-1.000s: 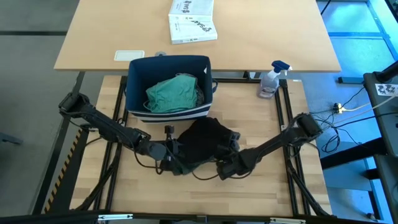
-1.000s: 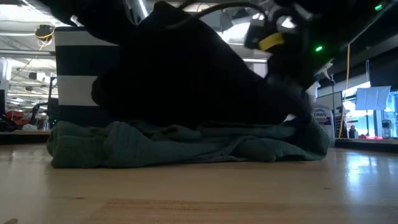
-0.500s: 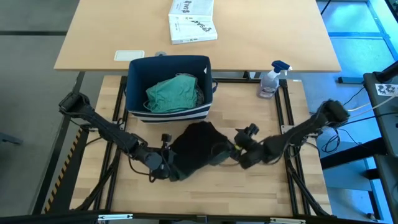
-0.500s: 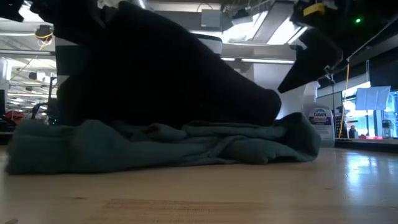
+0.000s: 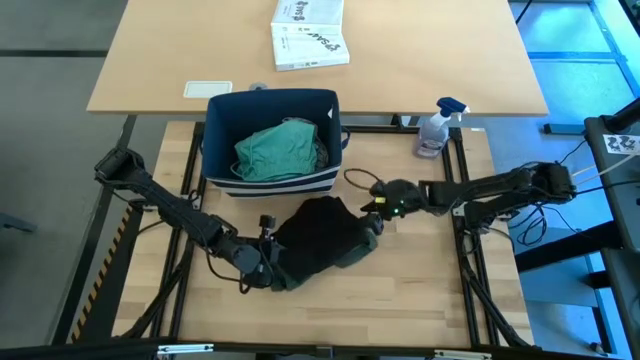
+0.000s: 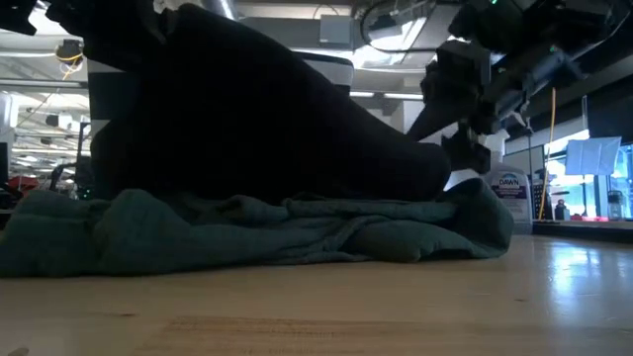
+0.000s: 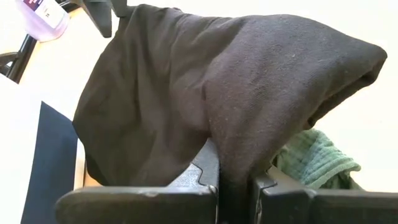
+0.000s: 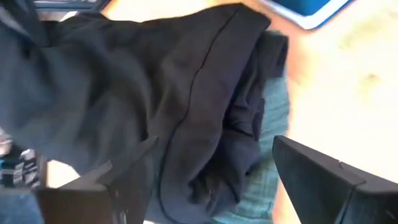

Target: Fold Laundry from Bin

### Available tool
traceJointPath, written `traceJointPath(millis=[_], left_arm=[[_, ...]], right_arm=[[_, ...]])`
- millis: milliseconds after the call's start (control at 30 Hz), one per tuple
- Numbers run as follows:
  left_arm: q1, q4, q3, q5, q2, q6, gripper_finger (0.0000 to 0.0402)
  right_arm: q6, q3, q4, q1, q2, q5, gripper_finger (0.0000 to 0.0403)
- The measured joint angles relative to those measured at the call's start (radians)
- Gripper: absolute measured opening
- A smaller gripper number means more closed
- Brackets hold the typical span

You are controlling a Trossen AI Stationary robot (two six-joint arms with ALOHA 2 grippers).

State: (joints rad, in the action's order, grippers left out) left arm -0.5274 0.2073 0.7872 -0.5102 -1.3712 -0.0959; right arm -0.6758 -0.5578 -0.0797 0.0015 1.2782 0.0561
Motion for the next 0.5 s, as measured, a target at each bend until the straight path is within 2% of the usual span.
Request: traceJointPath(millis=[100,233,300,500], left_arm=[[0.000,0.009,0.000,-0.001,0.000,0.000,0.0012],[-0.004,0.052,0.000,0.000,0.000,-0.024,0.0012],[-0.012,0.078,0.000,0.007,0.000,-0.042,0.0012],[-0.057,0.122,0.000,0.070,-0.001,-0.106,0.0012]], right_arm=[[0.044,0.000,-0.026,-0.037,0.000,0.099,0.0309],[0.278,-0.001,-0.061,-0.013,-0.012,0.115,0.0309],[0.421,-0.002,-0.058,0.019,-0.013,0.053,0.0309],[0.804,-0.001,-0.015,0.143,0.069,-0.281,0.0309]])
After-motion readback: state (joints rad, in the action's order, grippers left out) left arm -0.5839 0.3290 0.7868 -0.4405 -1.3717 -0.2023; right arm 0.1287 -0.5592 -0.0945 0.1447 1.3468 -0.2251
